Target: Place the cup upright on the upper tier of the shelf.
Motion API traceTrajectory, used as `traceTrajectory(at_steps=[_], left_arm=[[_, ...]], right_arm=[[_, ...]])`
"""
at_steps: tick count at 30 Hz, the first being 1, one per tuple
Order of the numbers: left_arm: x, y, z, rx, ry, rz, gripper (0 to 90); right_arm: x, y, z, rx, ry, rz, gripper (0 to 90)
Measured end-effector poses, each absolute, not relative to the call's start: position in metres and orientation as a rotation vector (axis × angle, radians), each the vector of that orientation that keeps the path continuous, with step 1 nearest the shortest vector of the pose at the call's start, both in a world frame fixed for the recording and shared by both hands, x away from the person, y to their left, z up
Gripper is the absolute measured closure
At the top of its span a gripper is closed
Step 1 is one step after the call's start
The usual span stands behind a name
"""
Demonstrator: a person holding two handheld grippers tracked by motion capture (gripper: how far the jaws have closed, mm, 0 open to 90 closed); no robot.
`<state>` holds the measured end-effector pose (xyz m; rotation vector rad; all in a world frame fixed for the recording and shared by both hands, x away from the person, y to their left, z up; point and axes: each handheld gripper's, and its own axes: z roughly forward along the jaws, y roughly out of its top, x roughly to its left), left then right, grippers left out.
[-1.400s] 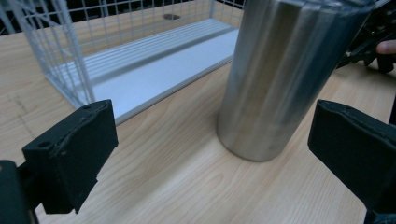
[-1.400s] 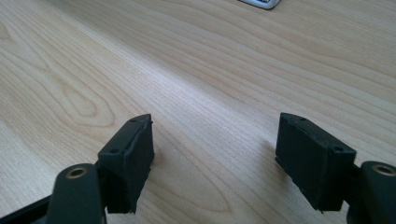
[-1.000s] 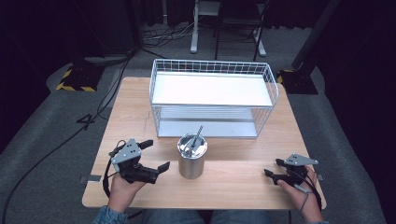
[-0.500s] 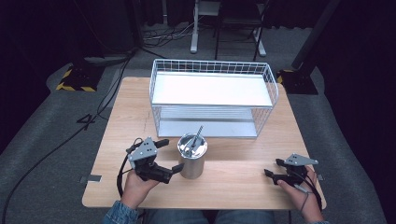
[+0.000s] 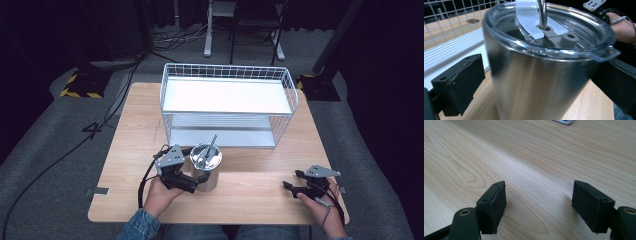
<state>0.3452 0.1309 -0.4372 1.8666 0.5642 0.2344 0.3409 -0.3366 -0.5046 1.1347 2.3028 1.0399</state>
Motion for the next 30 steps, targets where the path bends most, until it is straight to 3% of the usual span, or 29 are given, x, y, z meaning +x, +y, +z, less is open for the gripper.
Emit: traceTrajectory(at_steps=[30], left_arm=[[0.354,0.112,-0.457,1.817,0.491,0.293,2.9]], right_arm=[[0.341,-0.336,-0.505,1.134,2.297,1.037,27.9]])
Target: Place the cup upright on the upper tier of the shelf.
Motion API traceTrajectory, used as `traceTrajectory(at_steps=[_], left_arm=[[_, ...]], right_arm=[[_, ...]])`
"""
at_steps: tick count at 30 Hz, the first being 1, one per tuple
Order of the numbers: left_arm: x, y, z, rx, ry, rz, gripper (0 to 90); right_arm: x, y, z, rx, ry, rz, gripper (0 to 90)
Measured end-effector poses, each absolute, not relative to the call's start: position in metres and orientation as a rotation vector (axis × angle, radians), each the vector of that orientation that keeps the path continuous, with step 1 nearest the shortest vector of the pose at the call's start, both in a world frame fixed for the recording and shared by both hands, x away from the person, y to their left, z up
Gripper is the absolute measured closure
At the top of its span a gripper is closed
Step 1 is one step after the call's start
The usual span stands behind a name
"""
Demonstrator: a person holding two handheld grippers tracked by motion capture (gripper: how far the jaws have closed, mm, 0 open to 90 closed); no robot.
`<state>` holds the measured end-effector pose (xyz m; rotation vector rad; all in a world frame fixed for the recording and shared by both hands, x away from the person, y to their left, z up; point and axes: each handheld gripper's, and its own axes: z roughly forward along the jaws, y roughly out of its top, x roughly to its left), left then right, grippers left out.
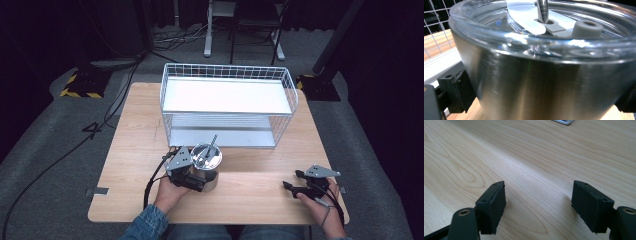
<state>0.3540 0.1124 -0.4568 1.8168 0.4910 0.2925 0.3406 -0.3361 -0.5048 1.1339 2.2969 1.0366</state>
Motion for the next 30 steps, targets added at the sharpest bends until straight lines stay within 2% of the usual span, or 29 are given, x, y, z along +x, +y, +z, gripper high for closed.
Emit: traceTrajectory(at_steps=[22,30], left_arm=[[0.355,0.116,-0.453,1.826,0.520,0.281,3.6],[0.354,0.120,-0.437,1.821,0.507,0.287,3.7]], right_arm=[[0.339,-0.335,-0.505,1.125,2.299,1.046,32.0],[0.340,-0.335,-0.505,1.125,2.299,1.047,32.0]])
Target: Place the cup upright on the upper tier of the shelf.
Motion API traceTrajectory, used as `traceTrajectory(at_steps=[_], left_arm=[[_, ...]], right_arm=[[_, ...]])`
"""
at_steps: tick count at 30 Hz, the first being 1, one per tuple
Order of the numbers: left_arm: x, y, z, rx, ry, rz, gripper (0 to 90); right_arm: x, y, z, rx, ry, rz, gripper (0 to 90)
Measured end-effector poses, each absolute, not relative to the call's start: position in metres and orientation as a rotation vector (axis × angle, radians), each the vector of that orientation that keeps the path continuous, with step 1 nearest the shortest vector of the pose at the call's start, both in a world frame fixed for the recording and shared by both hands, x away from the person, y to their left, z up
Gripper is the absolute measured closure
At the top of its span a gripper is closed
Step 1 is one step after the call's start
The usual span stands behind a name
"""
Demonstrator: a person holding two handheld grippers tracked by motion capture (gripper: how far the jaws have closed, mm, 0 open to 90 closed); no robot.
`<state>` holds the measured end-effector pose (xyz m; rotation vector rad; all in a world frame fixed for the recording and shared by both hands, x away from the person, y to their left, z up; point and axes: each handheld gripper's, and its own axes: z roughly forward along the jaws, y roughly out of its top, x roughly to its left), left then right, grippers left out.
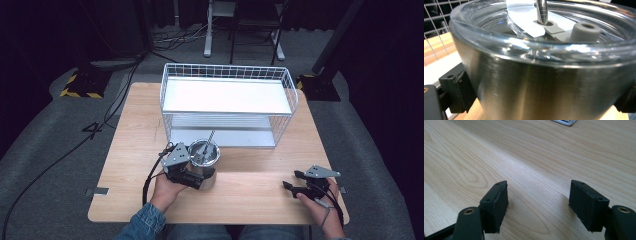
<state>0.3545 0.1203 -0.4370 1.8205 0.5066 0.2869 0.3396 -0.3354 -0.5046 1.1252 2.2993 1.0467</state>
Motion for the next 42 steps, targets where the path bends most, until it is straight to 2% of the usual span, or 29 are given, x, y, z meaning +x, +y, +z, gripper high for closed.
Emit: traceTrajectory(at_steps=[29,42], left_arm=[[0.376,0.122,-0.349,1.831,0.391,0.209,3.6],[0.386,0.118,-0.314,1.826,0.359,0.219,3.6]], right_arm=[[0.340,-0.336,-0.505,1.125,2.301,1.048,31.9],[0.340,-0.335,-0.505,1.125,2.301,1.048,31.9]])
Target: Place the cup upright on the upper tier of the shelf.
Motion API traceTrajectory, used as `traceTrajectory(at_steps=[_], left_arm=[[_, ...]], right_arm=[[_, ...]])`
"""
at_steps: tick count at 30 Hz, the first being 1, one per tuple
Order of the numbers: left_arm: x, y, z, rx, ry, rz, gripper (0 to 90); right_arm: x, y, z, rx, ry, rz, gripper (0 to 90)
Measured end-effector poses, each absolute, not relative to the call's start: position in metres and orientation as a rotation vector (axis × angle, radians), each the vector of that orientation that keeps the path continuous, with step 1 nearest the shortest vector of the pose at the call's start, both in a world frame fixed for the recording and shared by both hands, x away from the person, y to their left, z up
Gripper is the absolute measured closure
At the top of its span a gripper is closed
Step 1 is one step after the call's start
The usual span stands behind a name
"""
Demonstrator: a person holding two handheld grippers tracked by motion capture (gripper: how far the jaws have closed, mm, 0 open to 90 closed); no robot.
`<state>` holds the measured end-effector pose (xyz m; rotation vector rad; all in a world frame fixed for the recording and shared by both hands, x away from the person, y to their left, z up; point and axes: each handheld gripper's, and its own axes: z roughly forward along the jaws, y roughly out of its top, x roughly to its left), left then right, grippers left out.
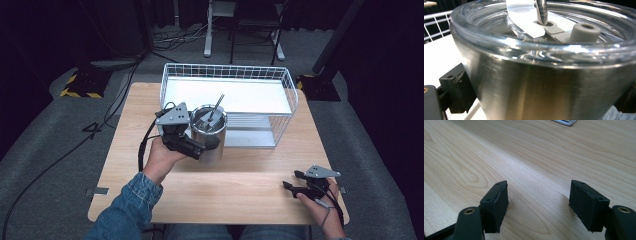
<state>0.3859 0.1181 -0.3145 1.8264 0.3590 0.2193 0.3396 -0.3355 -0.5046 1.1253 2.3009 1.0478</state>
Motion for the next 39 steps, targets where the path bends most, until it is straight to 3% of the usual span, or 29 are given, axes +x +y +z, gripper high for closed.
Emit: traceTrajectory(at_steps=[21,39], left_arm=[[0.417,0.109,-0.248,1.784,0.383,0.255,3.6],[0.451,0.102,-0.213,1.722,0.433,0.322,3.6]], right_arm=[[0.340,-0.335,-0.505,1.125,2.301,1.045,31.9],[0.340,-0.335,-0.505,1.125,2.301,1.046,31.8]])
